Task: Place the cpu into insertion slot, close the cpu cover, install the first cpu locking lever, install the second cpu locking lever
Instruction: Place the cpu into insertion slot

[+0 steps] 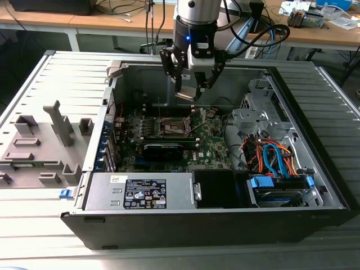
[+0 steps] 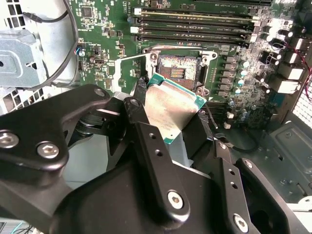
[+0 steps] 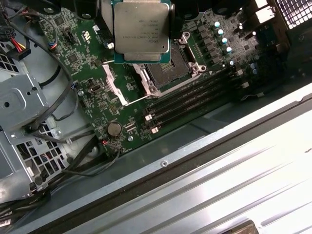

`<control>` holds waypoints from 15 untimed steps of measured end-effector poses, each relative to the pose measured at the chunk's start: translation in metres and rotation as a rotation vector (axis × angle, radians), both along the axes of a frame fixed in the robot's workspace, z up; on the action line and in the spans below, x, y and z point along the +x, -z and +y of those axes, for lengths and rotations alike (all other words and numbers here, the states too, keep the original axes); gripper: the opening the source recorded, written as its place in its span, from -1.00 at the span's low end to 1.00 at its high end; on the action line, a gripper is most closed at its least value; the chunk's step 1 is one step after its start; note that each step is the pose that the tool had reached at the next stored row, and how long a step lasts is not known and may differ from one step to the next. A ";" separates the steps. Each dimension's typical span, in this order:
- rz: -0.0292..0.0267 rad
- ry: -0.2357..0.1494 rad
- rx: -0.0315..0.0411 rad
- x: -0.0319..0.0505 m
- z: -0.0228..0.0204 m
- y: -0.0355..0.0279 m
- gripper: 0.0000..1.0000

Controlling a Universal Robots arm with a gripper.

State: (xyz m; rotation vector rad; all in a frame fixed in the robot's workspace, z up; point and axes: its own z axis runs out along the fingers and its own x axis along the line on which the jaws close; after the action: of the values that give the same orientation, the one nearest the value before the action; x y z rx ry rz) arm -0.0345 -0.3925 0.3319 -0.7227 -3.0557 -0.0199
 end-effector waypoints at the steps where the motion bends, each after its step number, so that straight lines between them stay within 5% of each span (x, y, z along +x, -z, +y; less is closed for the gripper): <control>1: 0.0001 0.003 -0.0004 0.0000 0.0000 0.0000 0.09; 15: 0.0001 0.041 -0.0082 0.0000 0.0000 0.0003 0.09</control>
State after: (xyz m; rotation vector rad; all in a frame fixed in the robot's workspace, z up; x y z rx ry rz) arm -0.0345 -0.3925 0.3316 -0.7864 -3.0421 -0.0074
